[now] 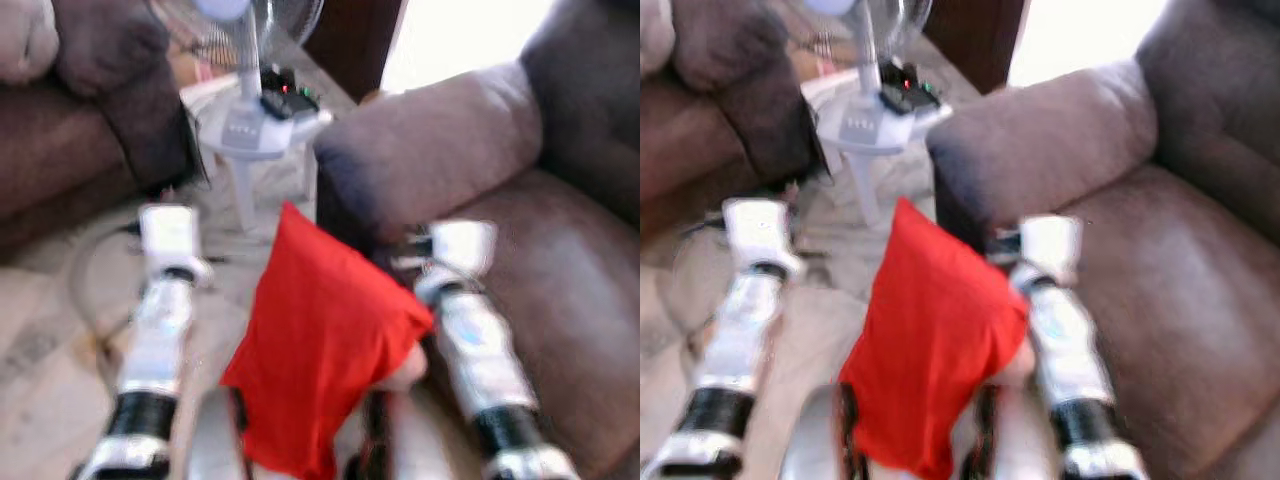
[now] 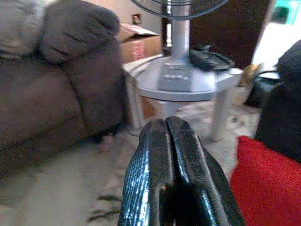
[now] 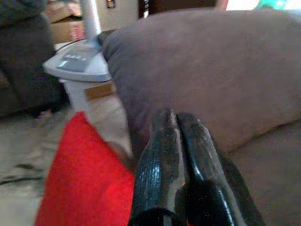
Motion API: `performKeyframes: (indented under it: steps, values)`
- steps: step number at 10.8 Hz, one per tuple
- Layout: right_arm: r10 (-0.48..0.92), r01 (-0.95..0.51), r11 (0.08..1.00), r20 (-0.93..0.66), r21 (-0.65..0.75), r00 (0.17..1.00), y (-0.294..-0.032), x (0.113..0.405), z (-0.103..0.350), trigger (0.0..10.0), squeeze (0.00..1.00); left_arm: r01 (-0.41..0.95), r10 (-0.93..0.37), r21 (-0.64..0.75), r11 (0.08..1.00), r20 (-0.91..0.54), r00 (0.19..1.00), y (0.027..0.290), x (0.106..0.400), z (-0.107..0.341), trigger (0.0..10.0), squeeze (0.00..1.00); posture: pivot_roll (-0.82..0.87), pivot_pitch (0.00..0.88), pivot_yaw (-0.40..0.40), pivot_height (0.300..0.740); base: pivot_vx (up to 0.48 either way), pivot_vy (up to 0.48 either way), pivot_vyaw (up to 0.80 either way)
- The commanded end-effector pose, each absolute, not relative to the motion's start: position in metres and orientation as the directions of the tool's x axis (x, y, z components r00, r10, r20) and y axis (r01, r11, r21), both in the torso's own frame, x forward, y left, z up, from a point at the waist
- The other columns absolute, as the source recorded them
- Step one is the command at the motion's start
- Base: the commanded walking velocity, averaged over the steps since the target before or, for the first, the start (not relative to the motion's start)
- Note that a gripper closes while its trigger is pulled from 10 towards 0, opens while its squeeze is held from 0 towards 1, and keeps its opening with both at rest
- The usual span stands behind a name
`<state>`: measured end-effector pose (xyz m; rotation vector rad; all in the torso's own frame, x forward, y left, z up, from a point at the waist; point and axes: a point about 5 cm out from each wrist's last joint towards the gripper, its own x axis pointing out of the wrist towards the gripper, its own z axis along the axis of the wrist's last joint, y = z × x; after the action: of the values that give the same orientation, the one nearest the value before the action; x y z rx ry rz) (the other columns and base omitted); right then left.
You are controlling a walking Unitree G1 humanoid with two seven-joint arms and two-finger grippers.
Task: Move the pillow to the sofa from floor
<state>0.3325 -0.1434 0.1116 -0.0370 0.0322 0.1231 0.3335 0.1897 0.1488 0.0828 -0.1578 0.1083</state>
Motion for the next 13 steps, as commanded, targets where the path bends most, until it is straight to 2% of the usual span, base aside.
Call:
performKeyframes:
  steps: [1, 2, 3, 7, 9, 11, 12, 13]
  values:
    - [0.095, -0.099, 0.995, -0.142, -0.023, 0.985, -0.154, 0.33, 0.095, 10.0, 0.0, -0.072, 0.061, 0.077, 0.994, 0.141, 0.988, 0.179, 0.333, 0.144, 10.0, 0.0, 0.06, 0.172, -0.057, 0.577, 0.0, 0.0, 0.0]
    - [0.091, -0.094, 0.996, -0.211, -0.007, 0.973, -0.153, 0.331, 0.087, 10.0, 0.0, -0.07, 0.058, 0.077, 0.995, 0.138, 0.989, 0.178, 0.333, 0.144, 10.0, 0.0, 0.06, 0.176, -0.057, 0.577, 0.0, 0.0, 0.0]
    - [0.095, -0.076, 0.994, -0.305, 0.072, 0.948, -0.15, 0.333, 0.077, 10.0, 1.0, -0.062, 0.052, 0.075, 0.995, 0.129, 0.99, 0.177, 0.332, 0.142, 10.0, 0.0, 0.06, 0.187, -0.055, 0.577, 0.0, 0.0, 0.0]
    - [0.039, 0.065, 0.983, -0.545, 0.171, 0.837, -0.149, 0.33, 0.044, 10.0, 1.0, -0.036, 0.029, 0.067, 0.997, 0.099, 0.995, 0.177, 0.329, 0.139, 10.0, 0.0, 0.07, 0.227, -0.049, 0.577, 0.0, 0.0, 0.0]
    - [0.029, 0.142, 0.962, -0.599, 0.235, 0.8, -0.151, 0.324, 0.03, 10.0, 1.0, -0.033, 0.027, 0.064, 0.997, 0.092, 0.995, 0.178, 0.328, 0.138, 10.0, 0.0, 0.08, 0.233, -0.044, 0.577, 0.0, 0.0, 0.0]
    - [0.029, 0.172, 0.947, -0.604, 0.271, 0.796, -0.151, 0.325, 0.028, 10.0, 1.0, -0.027, 0.022, 0.058, 0.998, 0.093, 0.995, 0.179, 0.329, 0.14, 10.0, 0.0, 0.08, 0.23, -0.041, 0.577, 0.0, 0.0, 0.0]
    - [0.033, 0.17, 0.94, -0.577, 0.295, 0.816, -0.15, 0.33, 0.034, 10.0, 0.0, -0.012, 0.007, 0.053, 0.999, 0.095, 0.995, 0.176, 0.329, 0.141, 10.0, 0.0, 0.08, 0.229, -0.038, 0.577, 0.0, 0.0, 0.0]
    - [0.026, 0.185, 0.937, -0.588, 0.296, 0.808, -0.153, 0.329, 0.033, 10.0, 0.0, 0.002, -0.006, 0.051, 0.999, 0.09, 0.996, 0.173, 0.329, 0.14, 10.0, 0.0, 0.08, 0.221, -0.038, 0.577, 0.0, 0.0, 0.0]
